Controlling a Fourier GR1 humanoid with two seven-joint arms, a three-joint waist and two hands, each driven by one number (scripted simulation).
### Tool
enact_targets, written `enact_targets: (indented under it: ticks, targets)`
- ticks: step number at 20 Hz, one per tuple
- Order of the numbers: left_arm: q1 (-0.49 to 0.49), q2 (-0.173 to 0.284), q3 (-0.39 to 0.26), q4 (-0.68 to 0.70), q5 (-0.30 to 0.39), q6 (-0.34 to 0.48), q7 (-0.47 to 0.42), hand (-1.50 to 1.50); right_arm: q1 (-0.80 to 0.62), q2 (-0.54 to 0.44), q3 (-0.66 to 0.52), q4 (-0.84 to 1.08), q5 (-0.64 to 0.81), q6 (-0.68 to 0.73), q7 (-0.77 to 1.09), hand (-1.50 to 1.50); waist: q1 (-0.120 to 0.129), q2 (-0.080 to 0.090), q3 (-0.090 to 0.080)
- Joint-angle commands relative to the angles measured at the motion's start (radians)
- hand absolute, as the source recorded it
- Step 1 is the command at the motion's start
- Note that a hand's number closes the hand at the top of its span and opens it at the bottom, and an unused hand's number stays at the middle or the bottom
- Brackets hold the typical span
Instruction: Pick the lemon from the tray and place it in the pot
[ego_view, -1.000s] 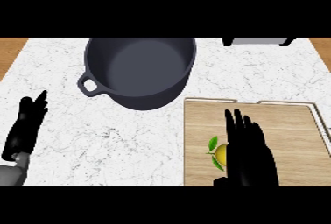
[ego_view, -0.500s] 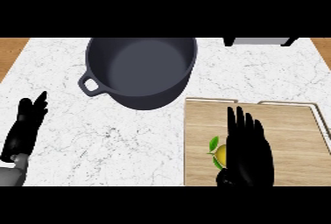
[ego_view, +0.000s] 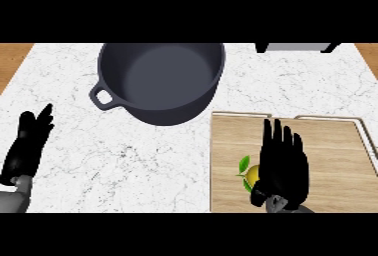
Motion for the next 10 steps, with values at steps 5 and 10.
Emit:
enact_targets:
  ticks: [5,10]
  targets:
    - [-0.05,-0.043,0.029,0.029,-0.051,-0.018,0.034,0.0,-0.027,0.027,-0.088,0.079,-0.002,0.023,0.032,-1.5,-0.002,0.001,0.0]
    - [-0.006,-0.083,0.003,-0.064,-0.109,-0.006,0.076,0.0,0.025,0.027,-0.1,0.103,-0.004,-0.034,0.003,-1.5,0.0,0.0,0.001]
